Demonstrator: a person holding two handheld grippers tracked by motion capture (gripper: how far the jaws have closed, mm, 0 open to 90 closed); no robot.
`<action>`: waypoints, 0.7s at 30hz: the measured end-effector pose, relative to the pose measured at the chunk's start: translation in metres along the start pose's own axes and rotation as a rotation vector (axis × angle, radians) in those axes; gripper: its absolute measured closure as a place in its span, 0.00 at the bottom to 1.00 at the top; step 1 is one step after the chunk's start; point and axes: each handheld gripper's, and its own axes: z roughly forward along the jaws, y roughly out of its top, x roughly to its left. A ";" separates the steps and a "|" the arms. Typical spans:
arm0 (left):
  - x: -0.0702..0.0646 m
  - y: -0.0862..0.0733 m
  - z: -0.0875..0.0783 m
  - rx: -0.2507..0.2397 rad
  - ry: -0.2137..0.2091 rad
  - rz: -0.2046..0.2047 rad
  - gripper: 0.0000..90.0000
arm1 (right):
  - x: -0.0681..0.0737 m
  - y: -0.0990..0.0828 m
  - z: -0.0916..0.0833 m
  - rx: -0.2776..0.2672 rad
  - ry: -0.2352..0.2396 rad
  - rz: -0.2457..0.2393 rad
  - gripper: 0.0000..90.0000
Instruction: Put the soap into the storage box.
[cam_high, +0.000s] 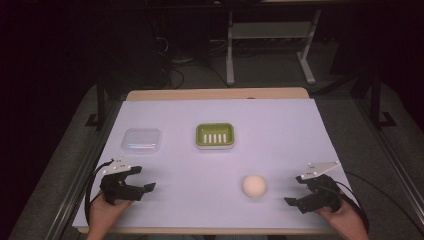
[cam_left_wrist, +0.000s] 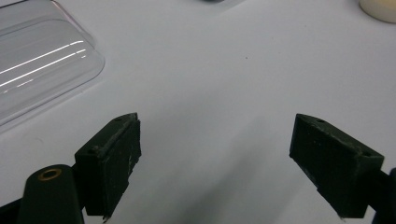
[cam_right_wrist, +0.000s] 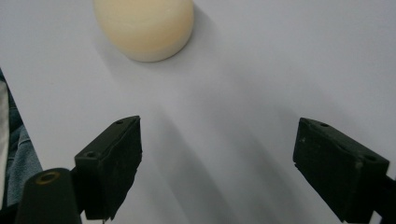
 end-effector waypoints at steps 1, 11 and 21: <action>-0.001 0.000 0.000 0.004 0.000 -0.001 0.18 | 0.001 0.001 0.001 0.002 0.001 -0.001 0.16; -0.001 0.000 -0.001 -0.018 -0.019 0.007 0.18 | 0.012 0.014 0.002 0.000 0.020 -0.031 0.16; -0.001 -0.001 -0.002 -0.031 -0.028 0.009 0.18 | 0.018 0.026 0.009 0.022 0.031 -0.061 0.16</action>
